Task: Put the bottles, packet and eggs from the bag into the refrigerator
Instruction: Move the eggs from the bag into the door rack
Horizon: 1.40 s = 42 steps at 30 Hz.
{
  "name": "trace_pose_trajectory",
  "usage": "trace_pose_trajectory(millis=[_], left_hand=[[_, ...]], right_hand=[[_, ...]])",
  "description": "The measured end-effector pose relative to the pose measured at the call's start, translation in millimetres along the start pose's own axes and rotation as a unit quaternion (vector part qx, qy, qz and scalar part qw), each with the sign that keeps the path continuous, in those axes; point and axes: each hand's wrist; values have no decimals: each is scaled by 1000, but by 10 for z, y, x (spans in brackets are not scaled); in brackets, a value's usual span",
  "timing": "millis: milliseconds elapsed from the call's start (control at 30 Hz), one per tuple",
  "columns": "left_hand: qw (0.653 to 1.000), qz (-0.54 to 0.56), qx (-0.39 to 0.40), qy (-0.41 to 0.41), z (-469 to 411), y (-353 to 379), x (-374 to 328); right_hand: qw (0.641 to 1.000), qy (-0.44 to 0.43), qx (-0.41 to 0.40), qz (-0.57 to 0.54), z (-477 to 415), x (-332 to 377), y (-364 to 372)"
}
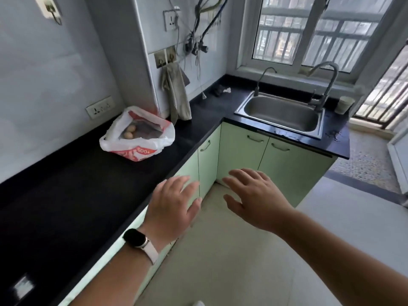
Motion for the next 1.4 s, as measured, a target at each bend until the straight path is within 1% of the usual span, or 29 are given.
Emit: trace_pose_trajectory(millis=[133, 300, 633, 733, 1033, 1233, 1400], left_hand=[[1000, -5, -2, -20, -259, 60, 506], [1000, -15, -3, -25, -392, 137, 948], [995, -41, 6, -94, -575, 219, 1530], [991, -57, 14, -120, -685, 288, 1682], [981, -76, 66, -167, -1385, 629, 1944], [968, -88, 89, -216, -1940, 864, 1968], [955, -101, 103, -261, -2186, 954, 1939]], right_hand=[[1000, -8, 7, -1, -569, 127, 67], [1000, -24, 20, 3, -1060, 218, 141], [996, -91, 25, -9, -2008, 306, 409], [992, -121, 2, -25, -2310, 285, 502], [981, -176, 67, -43, -3322, -253, 735], [973, -208, 61, -78, -3953, -722, 847], [962, -246, 77, -88, -4361, -900, 998]])
Point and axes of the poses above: each hand's wrist, its own z-axis away from the middle knuckle, its own y-axis out of the palm, x = y × z, and after that the axes turned 9 degrees about -z, right-handed
